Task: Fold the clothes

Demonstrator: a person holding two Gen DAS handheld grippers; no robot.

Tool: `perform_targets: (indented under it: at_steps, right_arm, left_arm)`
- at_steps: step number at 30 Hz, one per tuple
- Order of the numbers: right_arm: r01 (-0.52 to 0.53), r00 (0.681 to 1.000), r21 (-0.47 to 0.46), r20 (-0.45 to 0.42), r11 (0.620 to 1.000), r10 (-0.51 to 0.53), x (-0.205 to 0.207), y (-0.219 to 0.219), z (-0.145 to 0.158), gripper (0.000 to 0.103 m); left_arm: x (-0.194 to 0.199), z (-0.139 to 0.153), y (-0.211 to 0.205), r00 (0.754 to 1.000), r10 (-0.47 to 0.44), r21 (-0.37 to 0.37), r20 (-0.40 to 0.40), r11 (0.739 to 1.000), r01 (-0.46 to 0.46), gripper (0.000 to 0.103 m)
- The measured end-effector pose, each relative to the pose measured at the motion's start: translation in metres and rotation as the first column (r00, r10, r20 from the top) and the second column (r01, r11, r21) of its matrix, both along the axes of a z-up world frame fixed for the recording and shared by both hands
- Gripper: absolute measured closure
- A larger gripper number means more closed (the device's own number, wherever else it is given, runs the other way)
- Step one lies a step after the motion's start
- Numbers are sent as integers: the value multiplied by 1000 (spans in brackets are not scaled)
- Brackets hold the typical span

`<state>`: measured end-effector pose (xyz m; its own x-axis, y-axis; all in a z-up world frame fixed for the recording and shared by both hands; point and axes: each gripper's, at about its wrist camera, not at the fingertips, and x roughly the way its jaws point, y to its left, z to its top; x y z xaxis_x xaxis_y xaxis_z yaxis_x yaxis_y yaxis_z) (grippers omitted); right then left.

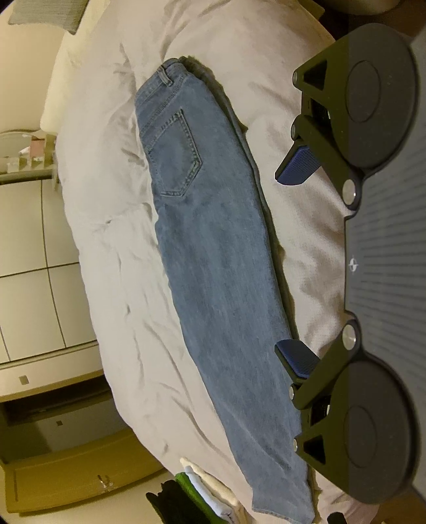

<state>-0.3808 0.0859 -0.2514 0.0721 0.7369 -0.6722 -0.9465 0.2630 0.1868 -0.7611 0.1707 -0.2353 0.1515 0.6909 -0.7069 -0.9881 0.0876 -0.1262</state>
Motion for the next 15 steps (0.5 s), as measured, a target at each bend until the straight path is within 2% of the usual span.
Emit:
perform_targets:
  at_steps: [4,8,15]
  right_arm:
    - [21,999,-18,-37,1000,-21,11,4,-11,0]
    - [27,998,-51,-53,998,-30,15,20,-24,0]
    - [-8,999,-113,-53,994,2,8,63,-39,0]
  left_arm:
    - [-40,-27,14,984,108,-77,145,992,-97,51]
    - [-91,-45,30,936,254,-126,245,965,-229,53]
    - [-158,-65,70,819,413,-127,398,909,-397,53]
